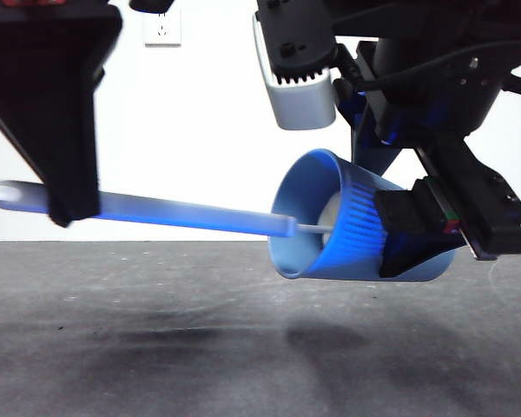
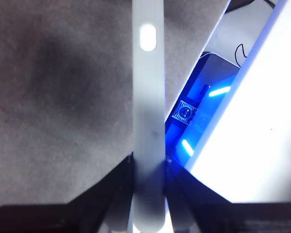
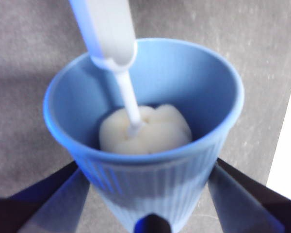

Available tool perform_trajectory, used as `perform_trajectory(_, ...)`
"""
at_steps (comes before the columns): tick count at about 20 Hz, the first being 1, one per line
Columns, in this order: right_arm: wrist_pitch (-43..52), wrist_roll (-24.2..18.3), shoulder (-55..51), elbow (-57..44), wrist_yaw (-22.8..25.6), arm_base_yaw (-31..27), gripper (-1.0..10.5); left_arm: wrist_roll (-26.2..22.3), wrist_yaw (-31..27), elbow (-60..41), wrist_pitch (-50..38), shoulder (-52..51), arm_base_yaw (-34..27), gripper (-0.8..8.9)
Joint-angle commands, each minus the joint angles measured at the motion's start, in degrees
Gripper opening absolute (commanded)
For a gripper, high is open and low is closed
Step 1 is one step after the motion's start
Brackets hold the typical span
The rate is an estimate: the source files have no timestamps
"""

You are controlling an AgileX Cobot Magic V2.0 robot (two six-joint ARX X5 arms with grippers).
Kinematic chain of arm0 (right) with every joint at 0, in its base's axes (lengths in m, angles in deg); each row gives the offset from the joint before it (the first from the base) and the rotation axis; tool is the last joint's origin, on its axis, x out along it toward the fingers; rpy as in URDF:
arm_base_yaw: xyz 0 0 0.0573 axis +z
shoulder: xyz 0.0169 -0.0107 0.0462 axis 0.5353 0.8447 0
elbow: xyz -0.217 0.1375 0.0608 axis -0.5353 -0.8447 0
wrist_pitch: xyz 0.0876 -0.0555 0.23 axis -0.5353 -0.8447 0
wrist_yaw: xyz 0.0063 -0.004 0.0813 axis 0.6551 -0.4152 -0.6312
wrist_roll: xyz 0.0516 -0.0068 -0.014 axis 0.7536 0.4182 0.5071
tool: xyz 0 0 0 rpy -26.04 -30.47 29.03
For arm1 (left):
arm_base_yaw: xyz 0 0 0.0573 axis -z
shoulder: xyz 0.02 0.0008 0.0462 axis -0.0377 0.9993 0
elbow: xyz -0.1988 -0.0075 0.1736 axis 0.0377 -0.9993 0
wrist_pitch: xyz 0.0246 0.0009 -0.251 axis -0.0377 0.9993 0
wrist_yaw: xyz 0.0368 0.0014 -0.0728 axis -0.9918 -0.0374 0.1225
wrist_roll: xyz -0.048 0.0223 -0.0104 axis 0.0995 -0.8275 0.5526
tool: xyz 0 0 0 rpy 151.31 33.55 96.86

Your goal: Pick up the cup brush,pick up the cup,insert the brush into the cup,clean the cup,put the cup brush back,put the cup back to the fixed position on the table

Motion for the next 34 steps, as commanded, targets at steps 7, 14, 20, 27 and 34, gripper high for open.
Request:
perform_trajectory(7, -2.1, 6.6, 0.3, 0.2, 0.6, -0.2, -0.1, 1.7, -5.8, -0.2, 11.6, -7.9, -0.5, -0.09)
perform_trajectory(14, -2.1, 14.9, -0.4, 0.2, 1.0, -0.4, -0.1, 5.6, -7.1, -0.2, 18.2, -17.9, -0.5, -0.09)
perform_trajectory(20, -2.1, 23.1, -3.6, 0.2, 5.1, -1.1, -0.1, 12.5, -12.1, -0.2, 20.4, -24.4, -0.7, -0.09)
perform_trajectory(27, -1.9, 38.4, -12.8, 0.7, 4.3, -3.2, -0.1, 25.7, -21.5, -0.3, 10.2, -25.9, -1.1, -0.09)
perform_trajectory(34, 2.4, 45.4, -26.6, 3.5, -1.9, -3.4, -0.1, 32.8, -25.2, -0.4, -6.1, -15.2, -5.4, -0.09)
